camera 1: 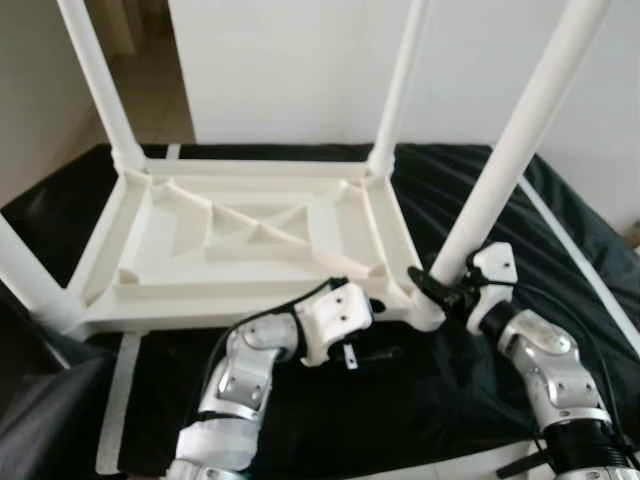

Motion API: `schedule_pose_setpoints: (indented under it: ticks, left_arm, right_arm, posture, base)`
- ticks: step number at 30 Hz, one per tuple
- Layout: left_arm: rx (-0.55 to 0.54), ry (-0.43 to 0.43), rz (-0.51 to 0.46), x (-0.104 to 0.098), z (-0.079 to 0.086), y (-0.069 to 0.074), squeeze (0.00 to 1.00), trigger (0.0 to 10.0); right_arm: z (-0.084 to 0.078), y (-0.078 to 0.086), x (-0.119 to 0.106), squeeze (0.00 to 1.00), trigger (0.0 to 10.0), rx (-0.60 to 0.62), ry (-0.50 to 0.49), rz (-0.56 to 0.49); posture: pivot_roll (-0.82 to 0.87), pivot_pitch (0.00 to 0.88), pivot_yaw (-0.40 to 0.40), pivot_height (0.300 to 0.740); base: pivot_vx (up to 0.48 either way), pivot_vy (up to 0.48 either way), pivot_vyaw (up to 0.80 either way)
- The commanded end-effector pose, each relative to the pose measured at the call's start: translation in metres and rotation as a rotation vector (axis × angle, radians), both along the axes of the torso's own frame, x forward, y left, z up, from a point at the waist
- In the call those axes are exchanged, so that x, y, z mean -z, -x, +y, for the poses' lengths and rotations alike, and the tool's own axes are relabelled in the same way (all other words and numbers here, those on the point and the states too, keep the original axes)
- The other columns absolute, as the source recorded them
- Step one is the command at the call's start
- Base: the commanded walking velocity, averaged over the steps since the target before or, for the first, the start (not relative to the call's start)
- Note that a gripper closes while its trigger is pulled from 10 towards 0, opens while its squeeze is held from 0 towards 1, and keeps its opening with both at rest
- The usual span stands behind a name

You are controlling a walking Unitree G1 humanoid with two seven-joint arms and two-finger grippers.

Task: Building children table

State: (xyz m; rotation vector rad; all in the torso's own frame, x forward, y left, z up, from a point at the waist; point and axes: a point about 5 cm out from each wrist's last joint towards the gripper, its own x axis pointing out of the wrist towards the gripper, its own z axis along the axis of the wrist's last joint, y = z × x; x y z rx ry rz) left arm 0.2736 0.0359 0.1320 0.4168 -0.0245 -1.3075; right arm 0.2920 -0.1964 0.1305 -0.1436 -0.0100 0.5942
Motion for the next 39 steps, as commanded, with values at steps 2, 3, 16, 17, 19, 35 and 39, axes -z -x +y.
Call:
schedule_pose_setpoints:
  ticks: [2, 3, 16, 17, 19, 35, 39]
  left_arm:
    - [-0.304, 0.097, -0.086, -0.006, 0.002, -0.015, 0.0, 10.0]
    - [-0.304, 0.099, -0.085, -0.006, 0.001, -0.015, 0.0, 10.0]
    - [-0.294, 0.104, -0.069, -0.005, 0.0, -0.014, 0.0, 10.0]
    - [-0.289, 0.105, -0.067, -0.005, -0.001, -0.013, 0.0, 10.0]
    - [-0.286, 0.105, -0.067, -0.005, -0.001, -0.013, 0.0, 10.0]
    - [-0.279, 0.111, -0.062, -0.007, -0.004, -0.013, 0.0, 10.0]
    - [-0.282, 0.114, -0.064, -0.008, -0.004, -0.014, 0.0, 10.0]
  right_arm:
    - [-0.002, 0.009, 0.022, 0.0, 0.0, -0.024, 0.037, 0.106]
    - [-0.004, 0.011, 0.026, 0.0, 10.0, -0.006, 0.019, 0.131]
    - [0.004, 0.009, 0.023, 0.0, 10.0, 0.241, -0.063, 0.145]
    - [0.008, 0.009, 0.022, 0.0, 10.0, 0.284, -0.086, 0.142]
    - [0.012, 0.01, 0.021, 0.0, 10.0, 0.316, -0.105, 0.146]
    - [0.028, 0.017, 0.024, 0.0, 10.0, 0.875, -0.231, 0.22]
    - [0.037, 0.022, 0.021, 0.0, 10.0, 0.909, -0.243, 0.234]
  posture:
    - [0.0, 0.0, -0.073, 0.74]
    - [-0.01, 0.0, -0.068, 0.74]
    - [-0.02, 0.0, -0.06, 0.74]
    - [-0.02, 0.0, -0.058, 0.74]
    - [-0.02, 0.0, -0.056, 0.74]
    - [-0.02, 0.0, -0.056, 0.74]
    - [-0.02, 0.0, -0.057, 0.74]
  base:
    - [0.0, 0.0, 0.0]
    - [0.0, 0.0, 0.0]
    - [0.0, 0.0, 0.0]
    - [0.0, 0.0, 0.0]
    - [0.0, 0.0, 0.0]
    - [0.0, 0.0, 0.0]
    - [0.0, 0.0, 0.0]
